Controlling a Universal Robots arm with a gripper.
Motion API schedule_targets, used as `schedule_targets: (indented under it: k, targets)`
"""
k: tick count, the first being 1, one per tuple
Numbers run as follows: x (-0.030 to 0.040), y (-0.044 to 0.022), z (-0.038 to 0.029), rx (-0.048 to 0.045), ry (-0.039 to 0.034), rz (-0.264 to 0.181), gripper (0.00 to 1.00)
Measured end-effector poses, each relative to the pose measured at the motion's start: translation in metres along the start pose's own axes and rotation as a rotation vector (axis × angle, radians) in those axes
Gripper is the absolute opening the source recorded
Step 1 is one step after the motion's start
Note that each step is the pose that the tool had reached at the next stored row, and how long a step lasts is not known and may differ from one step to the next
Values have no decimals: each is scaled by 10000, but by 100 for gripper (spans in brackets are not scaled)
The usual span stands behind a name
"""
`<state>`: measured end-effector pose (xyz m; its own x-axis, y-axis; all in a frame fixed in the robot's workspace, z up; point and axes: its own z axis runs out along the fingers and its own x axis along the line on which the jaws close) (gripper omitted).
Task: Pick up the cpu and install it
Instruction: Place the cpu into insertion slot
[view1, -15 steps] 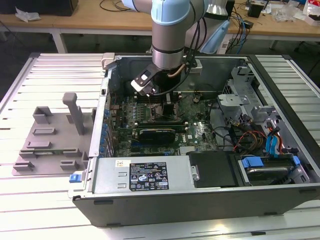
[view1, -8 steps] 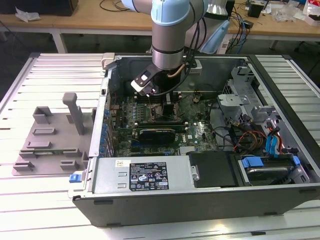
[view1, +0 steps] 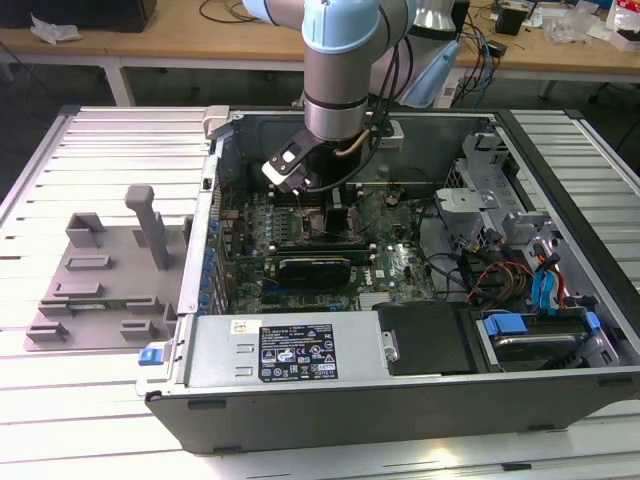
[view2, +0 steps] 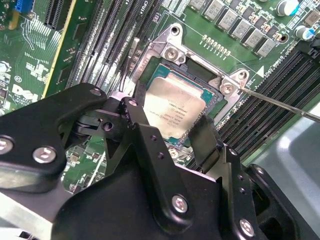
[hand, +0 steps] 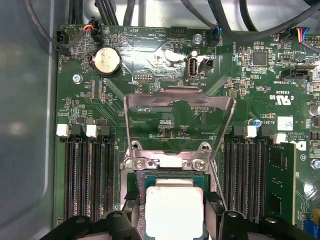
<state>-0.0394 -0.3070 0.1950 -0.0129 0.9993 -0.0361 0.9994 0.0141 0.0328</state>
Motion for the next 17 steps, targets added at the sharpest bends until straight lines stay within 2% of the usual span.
schedule_targets:
  k: [3,9,13,17]
  targets:
    - [12,1,1,-3,29,0,61]
    - [11,2,-41,-2,27,1,61]
    - [7,4,-124,-1,25,1,61]
    - [7,5,-130,-2,26,1,61]
